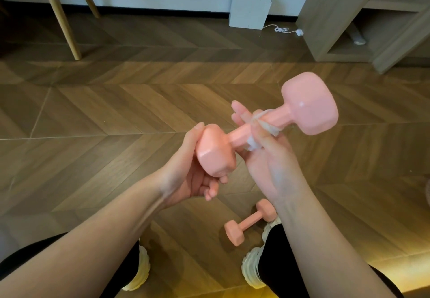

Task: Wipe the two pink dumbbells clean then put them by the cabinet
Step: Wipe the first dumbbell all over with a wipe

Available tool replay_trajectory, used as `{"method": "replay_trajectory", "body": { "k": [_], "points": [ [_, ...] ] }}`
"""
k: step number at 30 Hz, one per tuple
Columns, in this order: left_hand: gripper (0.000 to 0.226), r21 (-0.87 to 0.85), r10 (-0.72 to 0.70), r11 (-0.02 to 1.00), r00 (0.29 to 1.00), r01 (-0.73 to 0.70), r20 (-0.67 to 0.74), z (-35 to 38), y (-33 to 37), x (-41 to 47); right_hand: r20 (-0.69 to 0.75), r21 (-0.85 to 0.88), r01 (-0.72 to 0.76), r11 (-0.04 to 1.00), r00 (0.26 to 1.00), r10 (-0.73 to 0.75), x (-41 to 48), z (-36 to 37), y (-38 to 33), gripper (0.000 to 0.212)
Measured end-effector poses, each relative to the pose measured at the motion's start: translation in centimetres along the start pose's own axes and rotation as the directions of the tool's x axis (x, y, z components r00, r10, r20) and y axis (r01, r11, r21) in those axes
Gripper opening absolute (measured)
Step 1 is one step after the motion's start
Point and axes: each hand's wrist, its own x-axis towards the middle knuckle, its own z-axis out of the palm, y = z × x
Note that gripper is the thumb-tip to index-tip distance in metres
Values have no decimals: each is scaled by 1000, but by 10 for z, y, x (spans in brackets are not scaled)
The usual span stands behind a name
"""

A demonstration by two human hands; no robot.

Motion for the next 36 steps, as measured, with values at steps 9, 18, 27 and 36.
{"method": "replay_trajectory", "body": {
  "k": [9,18,27,36],
  "points": [
    [103,-37,24,999,996,-21,84,8,1,1,-34,-295,-128,947,992,123,-5,4,23,49],
    [73,91,216,973,976,-213,-25,4,-2,6,-92,36,2,999,996,1,4,1,2,9],
    [70,444,494,800,864,-404,-103,-7,-7,5,-256,387,109,916,967,-7,10,-12,-22,56],
    [69,191,255,952,964,-238,-72,2,-5,5,-227,418,154,895,972,-61,7,-11,-22,42]
  ]
}}
